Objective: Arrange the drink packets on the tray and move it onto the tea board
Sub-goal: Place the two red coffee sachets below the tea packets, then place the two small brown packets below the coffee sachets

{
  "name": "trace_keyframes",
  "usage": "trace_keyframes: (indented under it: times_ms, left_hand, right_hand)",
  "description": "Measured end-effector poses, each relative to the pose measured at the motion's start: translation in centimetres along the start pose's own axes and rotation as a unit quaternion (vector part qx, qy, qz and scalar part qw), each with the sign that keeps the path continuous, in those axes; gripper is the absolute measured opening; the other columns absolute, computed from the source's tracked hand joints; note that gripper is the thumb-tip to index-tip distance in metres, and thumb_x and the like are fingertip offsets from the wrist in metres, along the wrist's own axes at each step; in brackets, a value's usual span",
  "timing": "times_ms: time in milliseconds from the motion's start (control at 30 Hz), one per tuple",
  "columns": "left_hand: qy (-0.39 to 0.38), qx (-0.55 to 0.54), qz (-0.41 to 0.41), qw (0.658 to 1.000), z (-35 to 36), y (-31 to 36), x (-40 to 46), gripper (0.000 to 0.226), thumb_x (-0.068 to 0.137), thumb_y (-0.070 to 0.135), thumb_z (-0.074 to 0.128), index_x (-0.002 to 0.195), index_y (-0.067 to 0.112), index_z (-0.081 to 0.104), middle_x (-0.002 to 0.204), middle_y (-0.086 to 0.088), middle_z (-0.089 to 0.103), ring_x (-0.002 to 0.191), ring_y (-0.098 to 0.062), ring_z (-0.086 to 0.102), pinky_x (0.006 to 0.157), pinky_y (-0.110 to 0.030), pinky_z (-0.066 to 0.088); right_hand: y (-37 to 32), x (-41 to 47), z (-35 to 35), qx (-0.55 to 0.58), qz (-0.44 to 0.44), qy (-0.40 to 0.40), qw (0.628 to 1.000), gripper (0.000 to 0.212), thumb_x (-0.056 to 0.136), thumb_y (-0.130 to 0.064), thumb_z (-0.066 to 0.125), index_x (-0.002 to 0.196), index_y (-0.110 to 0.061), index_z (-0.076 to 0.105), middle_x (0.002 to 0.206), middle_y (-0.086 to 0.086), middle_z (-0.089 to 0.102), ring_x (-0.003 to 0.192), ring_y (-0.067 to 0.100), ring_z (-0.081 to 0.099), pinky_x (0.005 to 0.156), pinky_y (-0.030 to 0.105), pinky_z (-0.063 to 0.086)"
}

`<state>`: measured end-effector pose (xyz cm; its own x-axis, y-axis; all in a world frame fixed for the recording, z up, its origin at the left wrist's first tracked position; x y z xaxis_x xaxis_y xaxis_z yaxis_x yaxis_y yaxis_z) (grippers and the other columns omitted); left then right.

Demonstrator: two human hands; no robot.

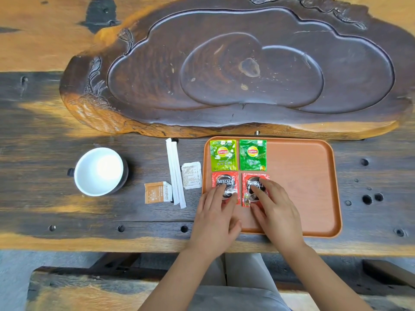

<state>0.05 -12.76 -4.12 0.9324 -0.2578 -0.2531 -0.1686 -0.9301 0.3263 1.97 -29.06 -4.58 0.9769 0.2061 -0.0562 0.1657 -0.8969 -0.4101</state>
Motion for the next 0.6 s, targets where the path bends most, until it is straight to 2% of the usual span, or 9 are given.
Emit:
trace_keyframes:
  times_ms: [200,300,400,500,600]
  left_hand:
    - [0.009,-0.036,-0.004,0.999,-0.6,0.1,-0.4,0.055,0.076,0.041,0.050,0.128,0.020,0.049,0.136,-0.010,0.047,0.126,-0.023,0.028,0.105,-0.047,0.030]
    - [0.065,-0.103,-0.013,0.992,-2.7,-0.8,-1.1,0.051,0.079,0.037,0.051,0.127,0.019,0.049,0.134,-0.007,0.048,0.123,-0.020,0.035,0.105,-0.041,0.030]
    - [0.136,-0.116,-0.084,0.980,-5.0,-4.2,-2.1,0.046,0.080,0.032,0.050,0.123,0.015,0.052,0.128,-0.009,0.053,0.118,-0.021,0.040,0.103,-0.029,0.021]
    - [0.147,-0.085,-0.137,0.976,-5.9,-8.6,-3.2,0.040,0.081,0.025,0.053,0.119,0.013,0.054,0.129,-0.011,0.052,0.119,-0.026,0.043,0.101,-0.034,0.026]
    - [0.084,-0.039,-0.145,0.985,-5.8,-12.2,-3.6,0.047,0.072,0.012,0.072,0.116,0.009,0.057,0.133,-0.013,0.049,0.122,-0.031,0.043,0.102,-0.044,0.031]
  right_hand:
    - [-0.4,0.0,-0.2,0.013,0.007,0.010,1.000,0.032,0.079,-0.013,0.064,0.111,-0.011,0.064,0.121,0.009,0.061,0.115,0.022,0.048,0.083,0.034,0.051]
    - [-1.7,0.6,-1.0,0.030,-0.002,0.046,0.998,0.030,0.082,-0.016,0.061,0.111,-0.011,0.065,0.118,0.009,0.061,0.113,0.023,0.050,0.086,0.033,0.048]
    - [-4.1,2.5,-0.9,0.028,-0.044,0.052,0.997,0.030,0.081,-0.017,0.062,0.111,-0.011,0.065,0.118,0.010,0.062,0.113,0.024,0.051,0.090,0.032,0.045]
    - [-6.8,5.1,0.7,0.013,-0.117,0.007,0.993,0.036,0.074,-0.017,0.068,0.110,-0.011,0.065,0.121,0.011,0.062,0.115,0.030,0.055,0.093,0.040,0.048]
    - [-9.4,7.2,2.4,-0.038,-0.186,-0.067,0.980,0.045,0.062,-0.021,0.078,0.104,-0.010,0.067,0.121,0.014,0.063,0.117,0.032,0.056,0.097,0.046,0.045]
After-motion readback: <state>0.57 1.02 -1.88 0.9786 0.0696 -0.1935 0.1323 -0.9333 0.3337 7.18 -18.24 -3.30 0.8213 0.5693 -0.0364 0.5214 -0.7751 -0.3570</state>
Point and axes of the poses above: each hand's wrist, its own x-axis towards the middle knuckle, its own z-axis out of the palm, y = z × x, the point moved 1 cm from there along x, towards the middle knuckle
